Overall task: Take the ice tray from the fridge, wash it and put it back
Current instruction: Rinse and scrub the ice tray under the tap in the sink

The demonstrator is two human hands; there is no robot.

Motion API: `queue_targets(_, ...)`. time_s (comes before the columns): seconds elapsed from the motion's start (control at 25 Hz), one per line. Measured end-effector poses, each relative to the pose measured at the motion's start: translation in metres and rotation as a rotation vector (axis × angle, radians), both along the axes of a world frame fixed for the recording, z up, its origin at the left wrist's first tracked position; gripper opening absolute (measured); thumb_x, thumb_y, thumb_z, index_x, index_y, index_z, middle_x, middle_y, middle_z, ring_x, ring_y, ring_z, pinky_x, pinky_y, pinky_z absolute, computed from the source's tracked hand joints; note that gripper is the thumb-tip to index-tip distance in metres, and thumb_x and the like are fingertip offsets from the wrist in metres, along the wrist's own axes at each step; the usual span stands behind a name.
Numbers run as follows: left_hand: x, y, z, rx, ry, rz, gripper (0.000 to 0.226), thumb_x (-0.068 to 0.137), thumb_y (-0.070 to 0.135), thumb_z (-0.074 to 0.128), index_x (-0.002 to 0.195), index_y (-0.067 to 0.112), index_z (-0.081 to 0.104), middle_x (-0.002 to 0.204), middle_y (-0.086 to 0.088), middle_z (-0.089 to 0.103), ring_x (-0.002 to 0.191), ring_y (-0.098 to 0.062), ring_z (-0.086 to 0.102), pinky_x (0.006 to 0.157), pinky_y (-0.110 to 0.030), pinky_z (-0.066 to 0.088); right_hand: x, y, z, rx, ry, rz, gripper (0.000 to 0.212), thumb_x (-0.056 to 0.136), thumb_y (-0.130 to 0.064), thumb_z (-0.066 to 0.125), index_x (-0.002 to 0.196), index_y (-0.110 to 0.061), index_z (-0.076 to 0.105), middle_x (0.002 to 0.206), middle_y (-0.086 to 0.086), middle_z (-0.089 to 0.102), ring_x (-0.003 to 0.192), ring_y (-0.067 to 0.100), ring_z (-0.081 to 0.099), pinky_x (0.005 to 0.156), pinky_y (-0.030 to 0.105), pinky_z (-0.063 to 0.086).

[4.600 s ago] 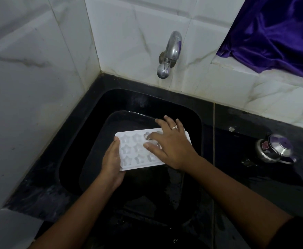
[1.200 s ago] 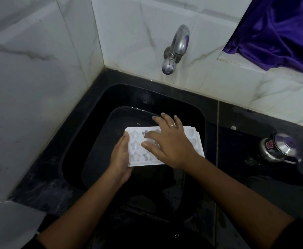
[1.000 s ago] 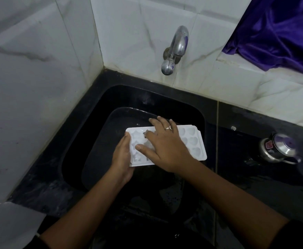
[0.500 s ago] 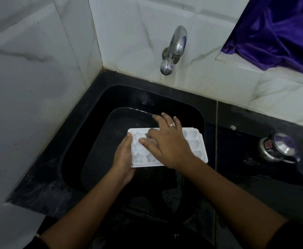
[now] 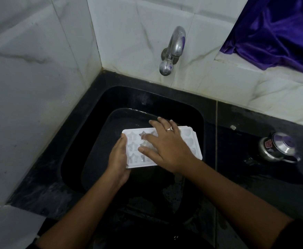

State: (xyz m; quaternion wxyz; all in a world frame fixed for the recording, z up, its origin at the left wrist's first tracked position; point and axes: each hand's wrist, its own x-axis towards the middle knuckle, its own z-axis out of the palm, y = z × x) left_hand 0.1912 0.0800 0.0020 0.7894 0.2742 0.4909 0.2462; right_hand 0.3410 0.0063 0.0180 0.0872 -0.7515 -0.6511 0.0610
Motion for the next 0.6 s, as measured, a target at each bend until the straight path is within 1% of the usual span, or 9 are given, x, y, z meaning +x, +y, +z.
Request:
queue_targets(0.08, 0.002, -0.002, 0.002, -0.001, 0.016, -0.009, 0.046, 0.111, 0.045, 0.044, 0.123, 0.008, 0.069, 0.095, -0.010, 0.083, 0.080, -0.023, 0.081, 0.056, -0.032, 0.062, 0.003, 0.002, 0.002, 0.034, 0.010, -0.049, 0.063, 0.101, -0.070, 0.026, 0.121, -0.033, 0.073, 0.160, 0.010, 0.044, 0.154, 0.030, 0.026, 0.125, 0.059, 0.012)
queue_targets(0.12, 0.003, -0.003, 0.002, 0.003, 0.024, -0.022, 0.046, 0.111, 0.044, 0.043, 0.120, 0.008, 0.070, 0.091, -0.009, 0.083, 0.075, -0.021, 0.081, 0.053, -0.030, 0.061, 0.001, 0.004, 0.002, 0.039, 0.019, -0.081, 0.065, 0.101, -0.069, 0.025, 0.116, -0.030, 0.075, 0.160, 0.010, 0.045, 0.154, 0.029, 0.027, 0.125, 0.058, 0.014)
queue_targets(0.16, 0.005, -0.006, 0.005, 0.009, 0.023, -0.038, 0.047, 0.111, 0.045, 0.043, 0.122, 0.008, 0.070, 0.096, -0.011, 0.082, 0.078, -0.022, 0.081, 0.055, -0.030, 0.062, -0.004, 0.006, 0.000, 0.032, 0.018, -0.089, 0.068, 0.101, -0.070, 0.024, 0.115, -0.026, 0.074, 0.159, 0.010, 0.045, 0.153, 0.029, 0.028, 0.126, 0.057, 0.015)
queue_targets(0.24, 0.004, -0.004, 0.002, 0.015, 0.021, -0.021, 0.050, 0.111, 0.047, 0.043, 0.131, 0.009, 0.068, 0.114, -0.017, 0.079, 0.093, -0.028, 0.081, 0.063, -0.034, 0.064, -0.010, 0.005, -0.001, 0.006, -0.001, -0.057, 0.073, 0.101, -0.071, 0.023, 0.124, -0.022, 0.071, 0.161, 0.010, 0.042, 0.154, 0.029, 0.027, 0.127, 0.055, 0.014)
queue_targets(0.28, 0.002, -0.002, 0.000, 0.013, 0.017, -0.012, 0.051, 0.110, 0.049, 0.043, 0.133, 0.009, 0.067, 0.119, -0.018, 0.078, 0.098, -0.031, 0.080, 0.066, -0.037, 0.065, -0.008, 0.002, 0.000, 0.005, -0.002, -0.042, 0.073, 0.101, -0.072, 0.023, 0.129, -0.023, 0.069, 0.162, 0.010, 0.041, 0.155, 0.028, 0.025, 0.127, 0.055, 0.012)
queue_targets(0.36, -0.002, 0.001, 0.000, 0.022, 0.013, -0.003, 0.050, 0.110, 0.048, 0.043, 0.132, 0.010, 0.068, 0.117, -0.017, 0.078, 0.099, -0.032, 0.079, 0.069, -0.039, 0.066, -0.005, -0.002, 0.004, 0.043, 0.048, -0.033, 0.072, 0.100, -0.072, 0.025, 0.132, -0.023, 0.068, 0.162, 0.009, 0.040, 0.155, 0.028, 0.025, 0.127, 0.054, 0.012)
queue_targets(0.44, -0.003, 0.000, -0.002, 0.050, 0.038, -0.017, 0.048, 0.111, 0.048, 0.043, 0.129, 0.011, 0.069, 0.114, -0.016, 0.079, 0.096, -0.029, 0.080, 0.070, -0.037, 0.066, -0.006, -0.003, 0.005, 0.071, 0.103, 0.029, 0.067, 0.100, -0.072, 0.031, 0.128, -0.023, 0.068, 0.160, 0.010, 0.042, 0.154, 0.028, 0.027, 0.126, 0.055, 0.015)
queue_targets(0.52, 0.000, -0.005, 0.001, 0.062, 0.051, -0.051, 0.049, 0.111, 0.049, 0.043, 0.128, 0.012, 0.070, 0.114, -0.015, 0.080, 0.100, -0.030, 0.079, 0.072, -0.036, 0.065, -0.009, 0.001, 0.002, 0.072, 0.094, 0.073, 0.062, 0.101, -0.070, 0.033, 0.126, -0.025, 0.068, 0.159, 0.010, 0.044, 0.153, 0.029, 0.028, 0.125, 0.058, 0.016)
queue_targets(0.6, 0.001, -0.008, 0.001, 0.051, 0.059, -0.065, 0.049, 0.111, 0.049, 0.042, 0.127, 0.013, 0.071, 0.112, -0.015, 0.080, 0.100, -0.030, 0.079, 0.071, -0.036, 0.065, -0.010, 0.008, 0.004, 0.067, 0.086, 0.036, 0.062, 0.101, -0.070, 0.031, 0.124, -0.026, 0.068, 0.158, 0.010, 0.044, 0.153, 0.029, 0.028, 0.125, 0.059, 0.016)
